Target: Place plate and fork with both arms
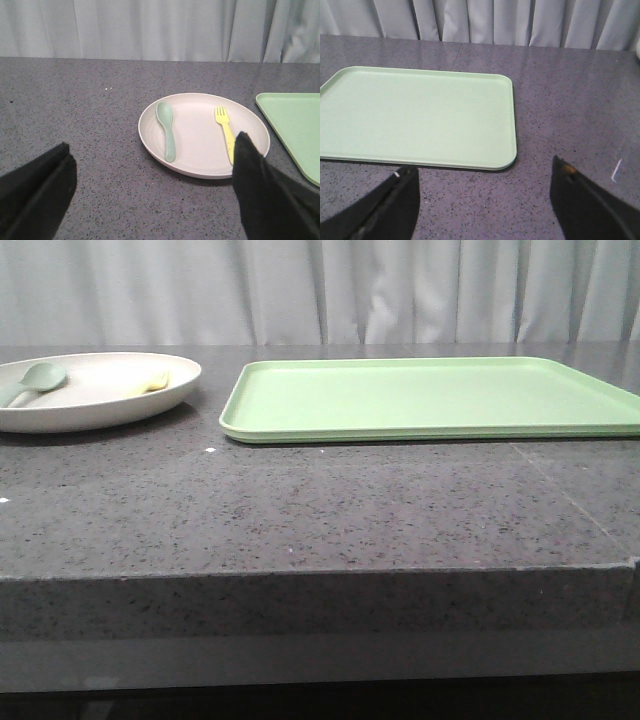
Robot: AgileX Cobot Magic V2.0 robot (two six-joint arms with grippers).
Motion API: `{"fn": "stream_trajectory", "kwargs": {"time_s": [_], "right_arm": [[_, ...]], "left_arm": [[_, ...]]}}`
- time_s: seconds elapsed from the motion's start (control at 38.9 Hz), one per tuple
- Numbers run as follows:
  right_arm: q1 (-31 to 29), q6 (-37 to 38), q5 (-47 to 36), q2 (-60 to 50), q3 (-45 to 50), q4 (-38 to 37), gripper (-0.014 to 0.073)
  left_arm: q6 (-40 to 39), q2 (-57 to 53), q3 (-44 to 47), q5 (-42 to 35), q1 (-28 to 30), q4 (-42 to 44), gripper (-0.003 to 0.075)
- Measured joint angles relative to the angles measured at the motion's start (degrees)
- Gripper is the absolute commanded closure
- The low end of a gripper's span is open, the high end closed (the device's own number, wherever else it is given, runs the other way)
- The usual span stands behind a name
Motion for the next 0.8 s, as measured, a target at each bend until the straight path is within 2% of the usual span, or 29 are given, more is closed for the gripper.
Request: {"fn": "stream_trajectory", "kwargs": {"time_s": [0.15, 0.28, 0.44, 0.59, 0.69, 0.8], "right_arm": [[0.00, 0.00, 0.00, 0.00, 0.00, 0.00, 0.0025], [0.00, 0.00, 0.00, 0.00, 0.00, 0.00, 0.0025], [0.00, 0.00, 0.00, 0.00, 0.00, 0.00, 0.0025], [0.00, 0.00, 0.00, 0.00, 0.00, 0.00, 0.0025], [0.00, 0.00, 0.00, 0.00, 0.00, 0.00, 0.0025], [0.00, 0.00, 0.00, 0.00, 0.00, 0.00, 0.0025]], "left_arm": [[0.00, 0.91, 0.24, -2.37, 0.00, -3.12, 0.0139], [0.00, 5.34, -1.87, 1.22, 0.00, -2.31, 0.0142], [0.00, 15.84, -7.18, 7.10, 0.31, 1.70, 0.0142], [0.12, 29.27, -14.42, 11.71, 3.93, 2.22, 0.0142], [2.93, 37.40, -18.81, 13.42, 7.01, -1.03, 0.0142], [10.36, 44.55, -23.51, 14.97, 10.75, -10.18, 0.0142]]}}
